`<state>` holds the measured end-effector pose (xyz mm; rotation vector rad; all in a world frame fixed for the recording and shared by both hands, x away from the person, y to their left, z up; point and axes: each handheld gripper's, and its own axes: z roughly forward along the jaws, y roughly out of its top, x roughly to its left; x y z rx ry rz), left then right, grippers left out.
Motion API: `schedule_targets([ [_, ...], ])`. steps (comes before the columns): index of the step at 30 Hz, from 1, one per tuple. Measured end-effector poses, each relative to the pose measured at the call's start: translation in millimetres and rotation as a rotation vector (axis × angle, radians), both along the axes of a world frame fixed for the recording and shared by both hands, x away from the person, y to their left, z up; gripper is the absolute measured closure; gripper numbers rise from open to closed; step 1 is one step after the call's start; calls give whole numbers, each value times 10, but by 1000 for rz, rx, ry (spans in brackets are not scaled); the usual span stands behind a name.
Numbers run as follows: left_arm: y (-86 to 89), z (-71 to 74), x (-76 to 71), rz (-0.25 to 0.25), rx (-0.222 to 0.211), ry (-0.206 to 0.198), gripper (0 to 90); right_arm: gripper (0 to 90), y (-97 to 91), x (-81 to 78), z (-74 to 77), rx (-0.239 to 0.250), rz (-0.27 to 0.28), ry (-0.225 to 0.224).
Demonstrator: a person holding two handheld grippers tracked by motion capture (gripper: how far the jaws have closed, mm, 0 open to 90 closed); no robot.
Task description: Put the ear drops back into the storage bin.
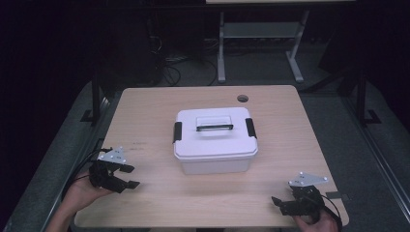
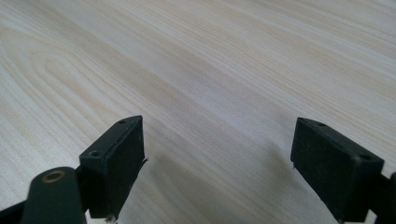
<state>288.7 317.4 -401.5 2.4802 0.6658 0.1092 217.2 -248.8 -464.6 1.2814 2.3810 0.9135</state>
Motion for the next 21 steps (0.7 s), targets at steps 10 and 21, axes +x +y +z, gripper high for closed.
schedule_targets([
  [10, 41, -2, -7, 14, -11, 5, 355, 169, -4, 1, 2, 3, -3, -1],
  [21, -38, 58, -15, -3, -10, -14, 355, 169, -9, 14, 9, 6, 3, -8],
])
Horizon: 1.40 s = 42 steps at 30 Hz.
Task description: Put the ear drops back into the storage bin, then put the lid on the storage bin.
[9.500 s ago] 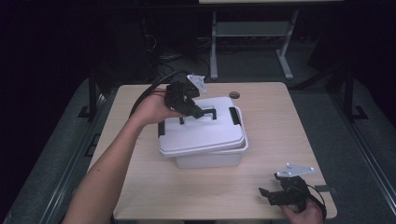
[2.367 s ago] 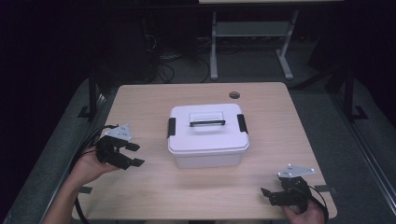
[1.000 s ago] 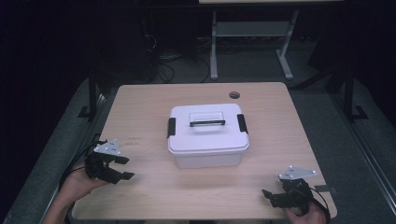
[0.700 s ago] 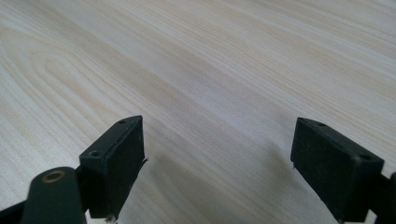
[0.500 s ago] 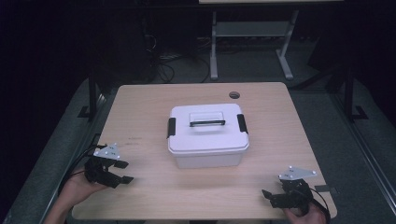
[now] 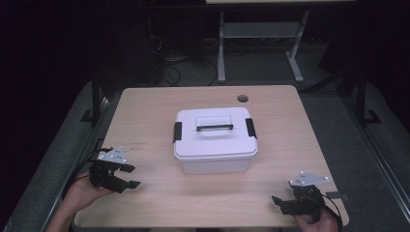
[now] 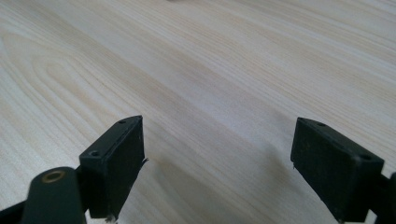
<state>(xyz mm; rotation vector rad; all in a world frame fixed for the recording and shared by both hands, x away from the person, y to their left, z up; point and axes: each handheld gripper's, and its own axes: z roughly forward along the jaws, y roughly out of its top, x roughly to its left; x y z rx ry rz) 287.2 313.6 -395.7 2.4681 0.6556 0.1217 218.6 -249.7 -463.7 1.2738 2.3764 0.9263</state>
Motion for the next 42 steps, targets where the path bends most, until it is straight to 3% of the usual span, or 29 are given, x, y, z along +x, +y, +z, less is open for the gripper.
schedule_targets([
  [18, 80, -12, 28, 6, -11, 4, 353, 168, 13, -8, -6, -3, -13, 11],
  [42, 411, -83, -132, 78, -39, 4, 347, 168, 31, 15, -10, -11, -10, 12],
])
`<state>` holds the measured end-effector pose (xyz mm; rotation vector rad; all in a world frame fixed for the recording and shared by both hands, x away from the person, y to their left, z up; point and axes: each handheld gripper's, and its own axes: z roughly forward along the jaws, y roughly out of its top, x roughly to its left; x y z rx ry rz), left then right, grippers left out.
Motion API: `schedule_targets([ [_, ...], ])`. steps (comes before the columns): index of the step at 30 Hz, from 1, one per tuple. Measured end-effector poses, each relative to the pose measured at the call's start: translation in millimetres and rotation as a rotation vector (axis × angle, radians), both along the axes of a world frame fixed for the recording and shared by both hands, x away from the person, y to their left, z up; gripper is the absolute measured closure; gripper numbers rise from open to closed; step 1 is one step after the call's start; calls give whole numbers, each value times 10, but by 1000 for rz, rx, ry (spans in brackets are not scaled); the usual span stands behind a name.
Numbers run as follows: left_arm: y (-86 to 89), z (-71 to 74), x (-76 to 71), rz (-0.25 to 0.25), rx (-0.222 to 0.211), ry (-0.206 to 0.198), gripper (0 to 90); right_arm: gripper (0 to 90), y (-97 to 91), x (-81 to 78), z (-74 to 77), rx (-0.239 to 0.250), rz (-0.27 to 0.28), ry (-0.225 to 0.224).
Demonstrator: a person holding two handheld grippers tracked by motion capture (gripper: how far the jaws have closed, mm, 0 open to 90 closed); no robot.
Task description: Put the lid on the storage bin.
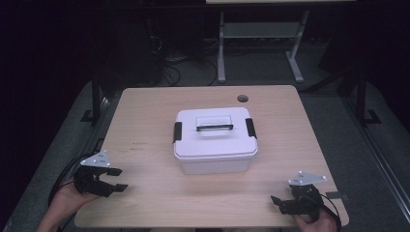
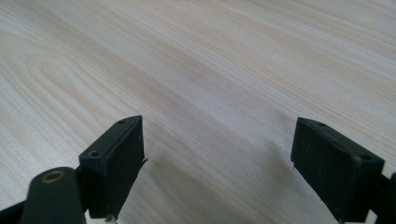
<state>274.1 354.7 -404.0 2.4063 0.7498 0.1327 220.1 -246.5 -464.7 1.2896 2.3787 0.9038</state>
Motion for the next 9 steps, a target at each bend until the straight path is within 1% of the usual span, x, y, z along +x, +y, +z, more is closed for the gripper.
schedule_targets([
  [6, 58, -31, -35, 5, 7, 4, 346, 168, -5, -4, -3, -2, -3, 4],
  [7, 76, -34, -40, 16, -8, 8, 346, 168, -7, -4, -4, 0, -3, 3],
  [8, 76, -34, -40, 16, -8, 8, 345, 168, -7, -4, -4, 0, -3, 3],
  [9, 86, -31, -32, 14, 1, 6, 345, 168, -14, -3, -10, 2, 0, 1],
])
